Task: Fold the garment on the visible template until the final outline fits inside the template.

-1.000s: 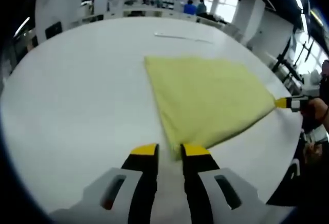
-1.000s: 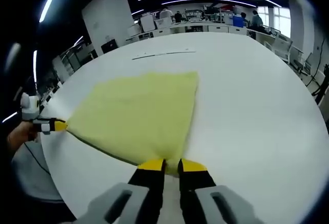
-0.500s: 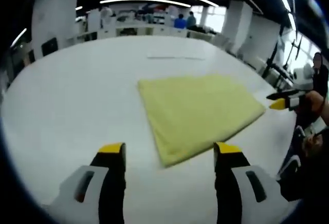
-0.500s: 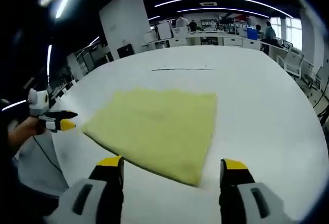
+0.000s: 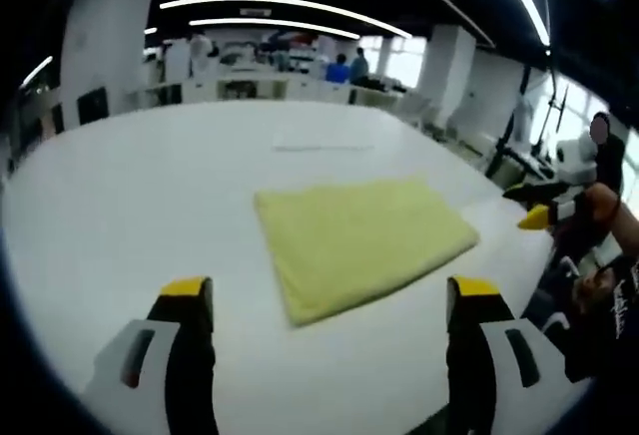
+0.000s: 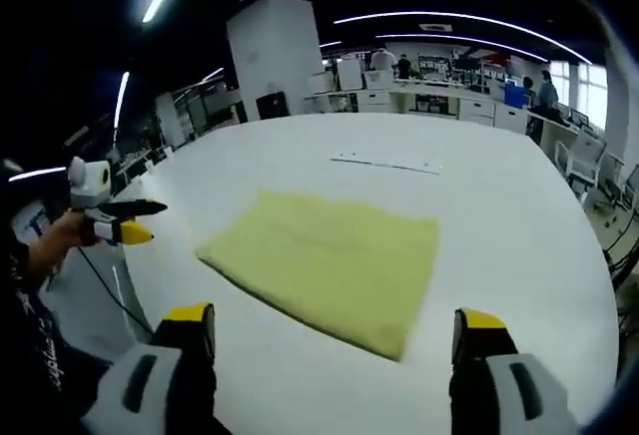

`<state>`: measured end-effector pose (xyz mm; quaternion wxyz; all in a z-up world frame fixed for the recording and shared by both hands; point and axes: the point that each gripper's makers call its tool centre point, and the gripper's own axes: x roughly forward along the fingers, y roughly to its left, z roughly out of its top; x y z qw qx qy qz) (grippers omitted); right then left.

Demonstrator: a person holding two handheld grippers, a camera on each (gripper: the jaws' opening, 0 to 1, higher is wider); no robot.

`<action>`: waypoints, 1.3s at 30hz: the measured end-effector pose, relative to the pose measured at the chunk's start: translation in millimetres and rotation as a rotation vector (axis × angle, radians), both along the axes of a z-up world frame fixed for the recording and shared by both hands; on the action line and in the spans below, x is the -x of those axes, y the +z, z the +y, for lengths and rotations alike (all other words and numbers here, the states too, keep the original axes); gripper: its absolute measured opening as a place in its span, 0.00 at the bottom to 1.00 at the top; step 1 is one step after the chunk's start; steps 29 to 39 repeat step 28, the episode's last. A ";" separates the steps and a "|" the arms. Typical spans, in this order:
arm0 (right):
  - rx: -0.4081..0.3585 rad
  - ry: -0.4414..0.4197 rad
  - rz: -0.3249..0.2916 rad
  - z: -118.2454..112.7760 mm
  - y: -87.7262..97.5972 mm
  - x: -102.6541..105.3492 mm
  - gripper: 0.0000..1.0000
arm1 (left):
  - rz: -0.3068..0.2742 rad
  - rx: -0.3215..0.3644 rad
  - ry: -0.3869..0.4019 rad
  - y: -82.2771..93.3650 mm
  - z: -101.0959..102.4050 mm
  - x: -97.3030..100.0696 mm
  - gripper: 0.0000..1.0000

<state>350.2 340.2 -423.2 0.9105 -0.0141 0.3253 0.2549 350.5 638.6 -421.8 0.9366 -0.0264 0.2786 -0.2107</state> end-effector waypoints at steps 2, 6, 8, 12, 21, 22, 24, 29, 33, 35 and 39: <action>-0.002 0.001 -0.013 -0.8 6.1 4.1 1.00 | -0.013 -0.013 -0.001 0.5 2.4 -1.0 0.98; -0.010 0.002 -0.027 -2.5 13.7 11.9 1.00 | -0.022 -0.005 0.003 9.1 3.7 7.2 0.99; -0.010 0.005 -0.030 -3.3 14.9 15.8 1.00 | -0.047 -0.021 0.004 12.7 5.5 7.8 0.99; -0.007 -0.006 -0.033 -7.0 12.4 19.7 1.00 | -0.043 -0.028 0.023 11.2 10.5 12.7 0.99; -0.011 -0.037 -0.061 -12.6 4.2 24.1 1.00 | -0.030 -0.034 -0.006 6.6 6.5 28.9 0.99; -0.006 -0.037 -0.064 -13.5 3.8 25.4 1.00 | -0.026 -0.034 -0.007 5.6 6.2 29.8 0.99; -0.016 -0.041 -0.065 -14.7 4.5 26.5 1.00 | -0.012 -0.036 -0.021 2.9 3.9 32.8 0.99; -0.031 -0.048 -0.063 -14.1 5.4 26.7 1.00 | 0.005 -0.055 -0.043 -2.6 0.5 36.7 0.99; -0.031 -0.048 -0.063 -14.1 5.4 26.7 1.00 | 0.005 -0.055 -0.043 -2.6 0.5 36.7 0.99; -0.031 -0.048 -0.063 -14.1 5.4 26.7 1.00 | 0.005 -0.055 -0.043 -2.6 0.5 36.7 0.99; -0.031 -0.048 -0.063 -14.1 5.4 26.7 1.00 | 0.005 -0.055 -0.043 -2.6 0.5 36.7 0.99</action>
